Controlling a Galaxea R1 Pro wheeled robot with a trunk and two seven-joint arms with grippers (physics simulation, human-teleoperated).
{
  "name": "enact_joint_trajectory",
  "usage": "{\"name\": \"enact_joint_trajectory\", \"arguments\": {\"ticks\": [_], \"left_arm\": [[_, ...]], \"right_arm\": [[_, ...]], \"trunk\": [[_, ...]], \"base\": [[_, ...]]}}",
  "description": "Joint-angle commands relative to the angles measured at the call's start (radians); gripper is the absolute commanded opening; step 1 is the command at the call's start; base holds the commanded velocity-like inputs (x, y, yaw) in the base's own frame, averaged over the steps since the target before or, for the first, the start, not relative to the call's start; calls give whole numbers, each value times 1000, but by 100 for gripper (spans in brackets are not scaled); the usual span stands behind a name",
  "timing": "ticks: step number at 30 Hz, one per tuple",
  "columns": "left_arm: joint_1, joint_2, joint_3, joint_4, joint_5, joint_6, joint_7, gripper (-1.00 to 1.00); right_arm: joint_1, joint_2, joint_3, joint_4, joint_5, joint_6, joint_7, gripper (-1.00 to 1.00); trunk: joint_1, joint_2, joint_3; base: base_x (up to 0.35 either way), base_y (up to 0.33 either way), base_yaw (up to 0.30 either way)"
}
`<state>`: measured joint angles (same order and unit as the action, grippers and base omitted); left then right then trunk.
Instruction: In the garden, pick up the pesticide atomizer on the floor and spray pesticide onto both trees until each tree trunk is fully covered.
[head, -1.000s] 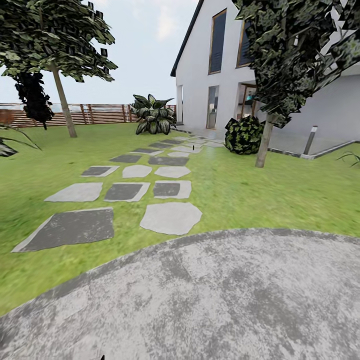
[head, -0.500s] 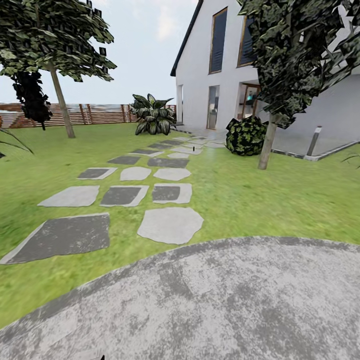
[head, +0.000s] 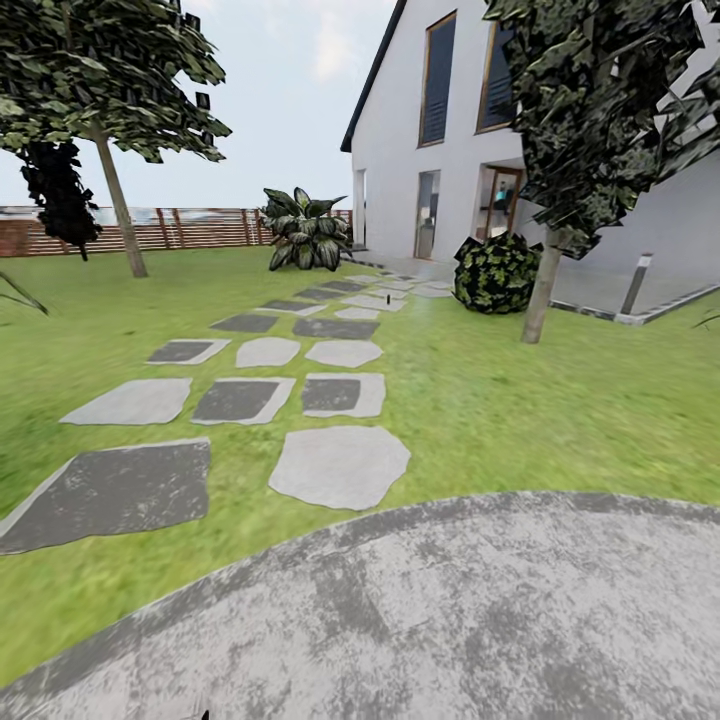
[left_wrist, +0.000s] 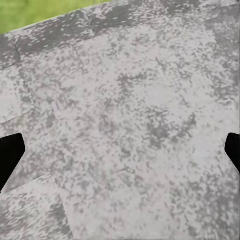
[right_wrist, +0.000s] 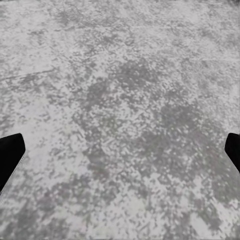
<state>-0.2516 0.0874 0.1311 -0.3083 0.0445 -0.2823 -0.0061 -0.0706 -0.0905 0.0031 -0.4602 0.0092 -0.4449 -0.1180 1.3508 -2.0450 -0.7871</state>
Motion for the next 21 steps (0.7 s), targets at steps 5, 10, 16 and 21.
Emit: {"name": "enact_joint_trajectory", "arguments": {"ticks": [5, 10, 16, 21], "left_arm": [[0, 0, 0, 0, 0, 0, 0, 100], [0, 0, 0, 0, 0, 0, 0, 100], [0, 0, 0, 0, 0, 0, 0, 100], [0, 0, 0, 0, 0, 0, 1, 100]], "right_arm": [[0, 0, 0, 0, 0, 0, 1, 100], [0, 0, 0, 0, 0, -1, 1, 100], [0, 0, 0, 0, 0, -2, 1, 100], [0, 0, 0, 0, 0, -1, 1, 100]], "trunk": [[0, 0, 0], [0, 0, 0], [0, 0, 0], [0, 0, 0]], "base": [[335, 0, 0], [335, 0, 0], [335, 0, 0], [335, 0, 0]]}}
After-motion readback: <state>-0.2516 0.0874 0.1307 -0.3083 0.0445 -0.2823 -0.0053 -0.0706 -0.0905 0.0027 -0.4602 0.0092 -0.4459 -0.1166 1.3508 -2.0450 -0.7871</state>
